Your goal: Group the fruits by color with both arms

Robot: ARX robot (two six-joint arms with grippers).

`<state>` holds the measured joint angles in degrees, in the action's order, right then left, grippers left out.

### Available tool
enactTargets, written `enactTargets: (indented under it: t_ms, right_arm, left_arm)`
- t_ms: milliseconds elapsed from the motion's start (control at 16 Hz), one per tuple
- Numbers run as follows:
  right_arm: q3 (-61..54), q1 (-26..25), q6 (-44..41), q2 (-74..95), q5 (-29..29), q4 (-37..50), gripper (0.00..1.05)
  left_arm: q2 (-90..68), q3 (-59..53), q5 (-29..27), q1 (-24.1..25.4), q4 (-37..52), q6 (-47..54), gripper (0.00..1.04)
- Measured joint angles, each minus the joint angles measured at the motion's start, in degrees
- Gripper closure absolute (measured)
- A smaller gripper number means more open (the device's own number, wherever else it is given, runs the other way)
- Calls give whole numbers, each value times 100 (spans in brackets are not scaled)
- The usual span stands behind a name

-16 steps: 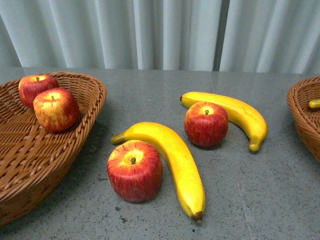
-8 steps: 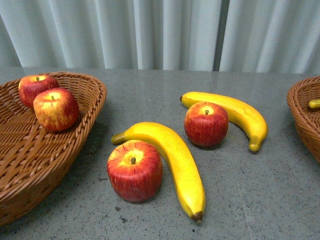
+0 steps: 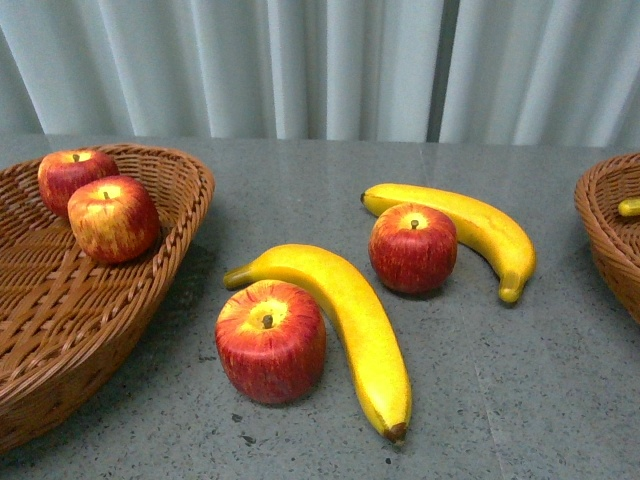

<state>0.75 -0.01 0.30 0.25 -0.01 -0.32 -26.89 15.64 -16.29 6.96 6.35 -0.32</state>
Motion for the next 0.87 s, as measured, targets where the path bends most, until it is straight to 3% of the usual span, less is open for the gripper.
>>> enactTargets:
  t_ms: [62,187,499,686,873]
  right_arm:
    - [0,0,0,0,0,4,6]
    - [0,0,0,0,2,2,6]
    - [0,0,-2,0,0,2,6]
    - [0,0,0,0,2,0,6]
    - [0,0,0,0,2,2,6]
  left_arm:
    - [-697,354,483,310,682,234,7]
    - [-1086,546,695,413,990,352,7]
    - [-2789,1550,1453,195,1781,826,7]
    - [-4566,3049,2129,-431,1252,1355,7]
    - [-5458,3705,2409,-1550,446,1893,7]
